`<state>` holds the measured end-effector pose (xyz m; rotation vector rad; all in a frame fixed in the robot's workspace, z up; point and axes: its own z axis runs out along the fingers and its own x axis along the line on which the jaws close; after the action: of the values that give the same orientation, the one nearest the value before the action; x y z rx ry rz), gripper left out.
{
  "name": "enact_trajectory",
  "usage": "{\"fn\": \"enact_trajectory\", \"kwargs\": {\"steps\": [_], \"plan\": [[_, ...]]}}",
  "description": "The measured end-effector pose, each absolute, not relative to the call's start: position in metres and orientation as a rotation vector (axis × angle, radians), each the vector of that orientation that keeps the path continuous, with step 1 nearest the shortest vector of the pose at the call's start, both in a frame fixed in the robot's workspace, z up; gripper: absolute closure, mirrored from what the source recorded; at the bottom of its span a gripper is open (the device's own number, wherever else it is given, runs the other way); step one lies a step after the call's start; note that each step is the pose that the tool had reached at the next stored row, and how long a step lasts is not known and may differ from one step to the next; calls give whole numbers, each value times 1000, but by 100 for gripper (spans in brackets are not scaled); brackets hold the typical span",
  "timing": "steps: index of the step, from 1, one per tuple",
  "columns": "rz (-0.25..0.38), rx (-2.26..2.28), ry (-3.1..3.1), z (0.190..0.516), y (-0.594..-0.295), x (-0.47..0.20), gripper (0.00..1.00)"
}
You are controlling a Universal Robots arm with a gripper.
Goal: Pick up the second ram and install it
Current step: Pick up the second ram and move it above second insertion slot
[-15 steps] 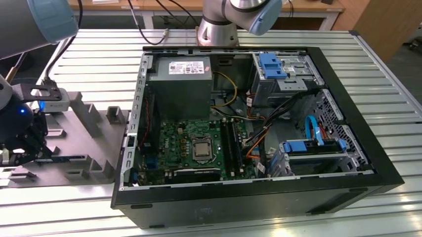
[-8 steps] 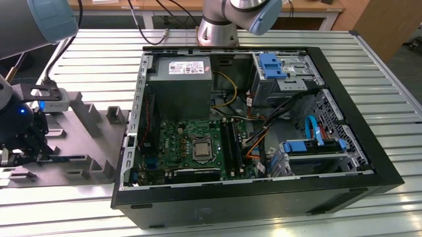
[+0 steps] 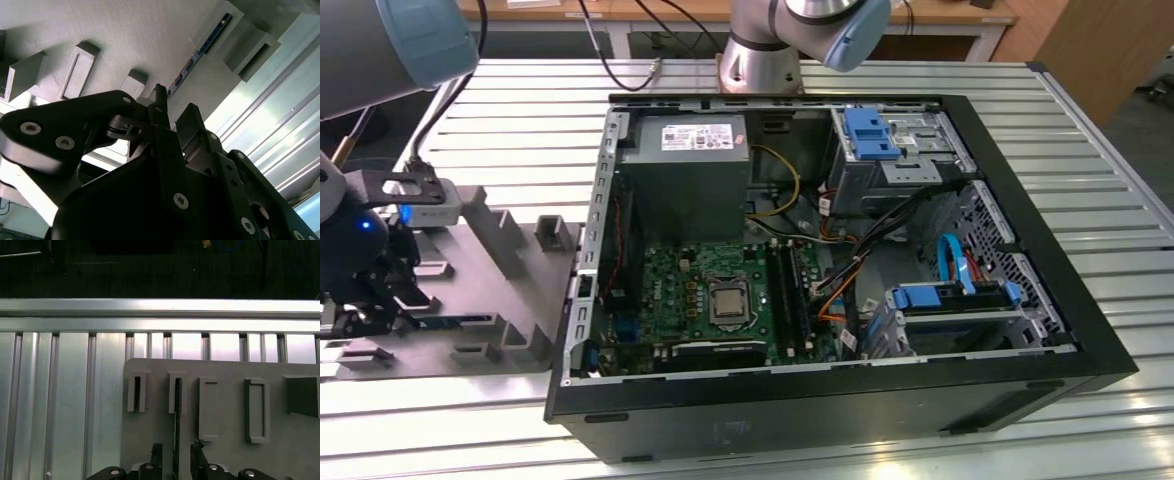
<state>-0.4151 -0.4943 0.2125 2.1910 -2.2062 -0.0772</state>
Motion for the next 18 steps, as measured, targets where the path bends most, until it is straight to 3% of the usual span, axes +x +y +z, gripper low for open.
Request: {"fn": "enact_trajectory", "kwargs": {"steps": [18], "plan": [[-75,2240,-2154,199,-494,-416,64]]}}
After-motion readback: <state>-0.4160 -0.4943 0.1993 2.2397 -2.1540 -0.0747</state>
